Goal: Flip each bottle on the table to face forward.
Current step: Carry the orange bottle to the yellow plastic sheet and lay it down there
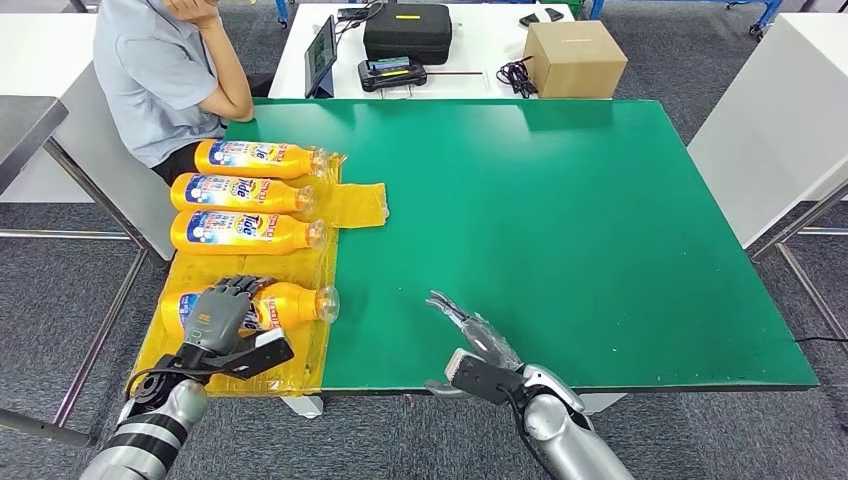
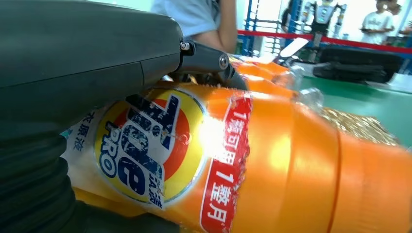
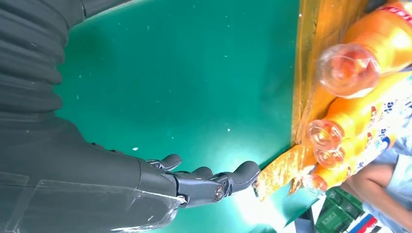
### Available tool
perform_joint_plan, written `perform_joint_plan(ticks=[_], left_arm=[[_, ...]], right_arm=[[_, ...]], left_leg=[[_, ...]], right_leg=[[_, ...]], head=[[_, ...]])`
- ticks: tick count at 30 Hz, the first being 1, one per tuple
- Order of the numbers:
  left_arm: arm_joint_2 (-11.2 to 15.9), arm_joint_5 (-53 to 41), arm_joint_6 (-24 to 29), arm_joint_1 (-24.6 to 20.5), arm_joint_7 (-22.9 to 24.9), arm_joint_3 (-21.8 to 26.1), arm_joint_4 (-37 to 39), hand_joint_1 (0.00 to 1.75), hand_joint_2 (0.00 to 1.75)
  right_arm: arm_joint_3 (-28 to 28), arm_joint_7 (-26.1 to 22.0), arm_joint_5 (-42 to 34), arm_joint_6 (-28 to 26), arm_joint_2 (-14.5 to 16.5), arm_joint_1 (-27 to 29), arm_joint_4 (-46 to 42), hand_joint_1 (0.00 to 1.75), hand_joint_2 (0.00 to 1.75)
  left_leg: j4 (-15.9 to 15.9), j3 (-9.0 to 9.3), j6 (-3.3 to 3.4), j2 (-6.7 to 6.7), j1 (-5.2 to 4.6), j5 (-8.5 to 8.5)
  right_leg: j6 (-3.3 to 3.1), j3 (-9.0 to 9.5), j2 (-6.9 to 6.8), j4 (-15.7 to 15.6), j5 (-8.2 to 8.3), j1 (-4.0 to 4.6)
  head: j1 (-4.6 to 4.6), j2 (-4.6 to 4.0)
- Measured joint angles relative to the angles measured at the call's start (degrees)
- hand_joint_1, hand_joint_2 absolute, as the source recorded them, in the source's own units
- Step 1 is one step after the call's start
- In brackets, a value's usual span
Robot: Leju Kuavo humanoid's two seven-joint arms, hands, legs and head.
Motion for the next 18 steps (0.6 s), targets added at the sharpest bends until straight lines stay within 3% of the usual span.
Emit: perform_joint_plan(ticks=[7,18], left_arm=[[-0.13,0.59,-0.17,-0.27,0.41,-1.54,1.44,0.00,1.75],[-0.24,2.15,-5.92,-3.49,2.32,-2.37,4.19,0.00,1.75]], right_arm=[[0.08,-0.05,-0.03,0.01,0.02,-0.56,0.01,0.00,1.75],[0.12,-0.36,-0.32,0.01,0.05,-1.00,0.14,0.00,1.75]], left_leg=[[0.00,0.00,-0.02,0.07,0.00,0.05],[-0.01,0.02,-0.04,0.05,0.01,0.07]], right_leg=[[-0.11,-0.03,0.02,0.00,0.08,0.01],[-0.11,0.01,0.01,0.01,0.08,0.02]], head=[[0.01,0.00],[0.01,0.00]])
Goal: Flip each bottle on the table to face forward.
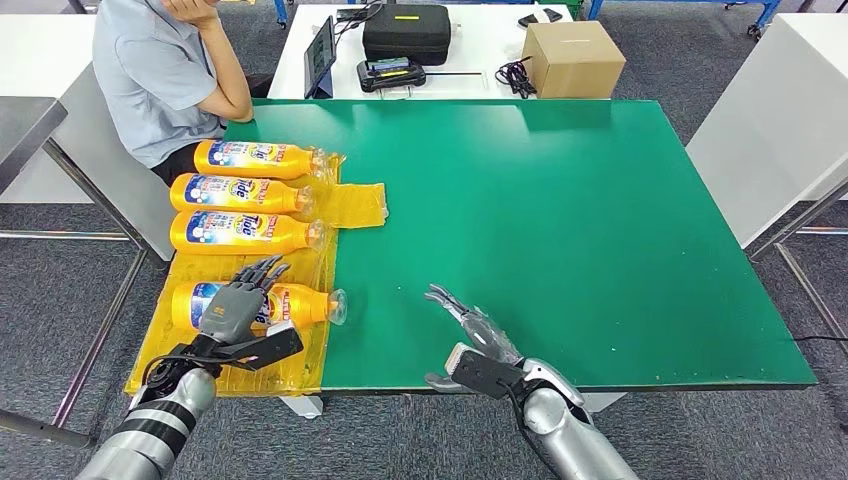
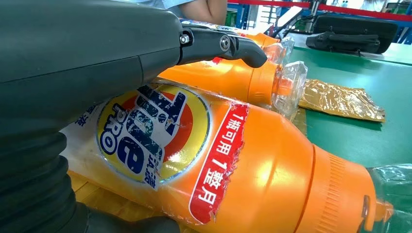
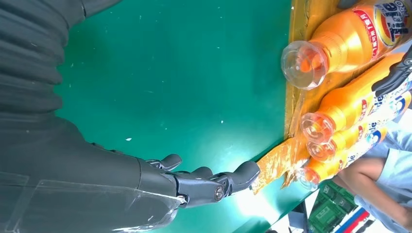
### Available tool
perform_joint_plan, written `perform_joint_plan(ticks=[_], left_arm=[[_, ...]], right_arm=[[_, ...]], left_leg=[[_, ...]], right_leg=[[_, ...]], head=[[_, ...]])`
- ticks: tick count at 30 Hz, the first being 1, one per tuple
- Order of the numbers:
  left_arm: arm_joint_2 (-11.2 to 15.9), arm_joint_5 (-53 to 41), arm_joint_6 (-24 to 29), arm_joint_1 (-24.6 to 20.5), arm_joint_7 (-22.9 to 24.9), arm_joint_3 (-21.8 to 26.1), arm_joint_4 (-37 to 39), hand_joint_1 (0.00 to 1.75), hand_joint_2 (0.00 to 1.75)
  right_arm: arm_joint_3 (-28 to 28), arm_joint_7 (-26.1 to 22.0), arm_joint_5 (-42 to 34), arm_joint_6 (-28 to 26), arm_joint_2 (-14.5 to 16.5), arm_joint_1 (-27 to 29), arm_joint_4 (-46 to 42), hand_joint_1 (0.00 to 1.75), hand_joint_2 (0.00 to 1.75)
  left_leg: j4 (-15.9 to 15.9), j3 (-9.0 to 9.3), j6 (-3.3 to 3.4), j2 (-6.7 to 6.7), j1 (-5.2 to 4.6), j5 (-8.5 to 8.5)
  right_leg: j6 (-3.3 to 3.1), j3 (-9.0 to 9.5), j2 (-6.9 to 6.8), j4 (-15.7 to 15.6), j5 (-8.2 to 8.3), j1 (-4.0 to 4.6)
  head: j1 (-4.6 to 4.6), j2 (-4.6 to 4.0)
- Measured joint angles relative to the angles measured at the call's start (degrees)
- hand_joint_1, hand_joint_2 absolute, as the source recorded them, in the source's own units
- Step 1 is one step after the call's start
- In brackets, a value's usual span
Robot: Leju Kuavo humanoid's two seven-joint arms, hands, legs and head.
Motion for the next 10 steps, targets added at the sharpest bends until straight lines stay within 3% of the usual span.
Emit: perform_joint_plan(ticks=[10], left_arm=[[0.00,1.98,-2.76,-1.61,-0.63,-0.54,1.86,0.00,1.75]], right_arm=[[0.00,-0.16,0.01,0.00,0.04,-0.64,0.64,0.00,1.75]], left_leg=[[0.00,0.04,0.00,-0.01,0.00,0.00]], right_leg=[[0.00,0.05,0.00,0.00,0.00,0.00]], head=[[0.01,0.00]])
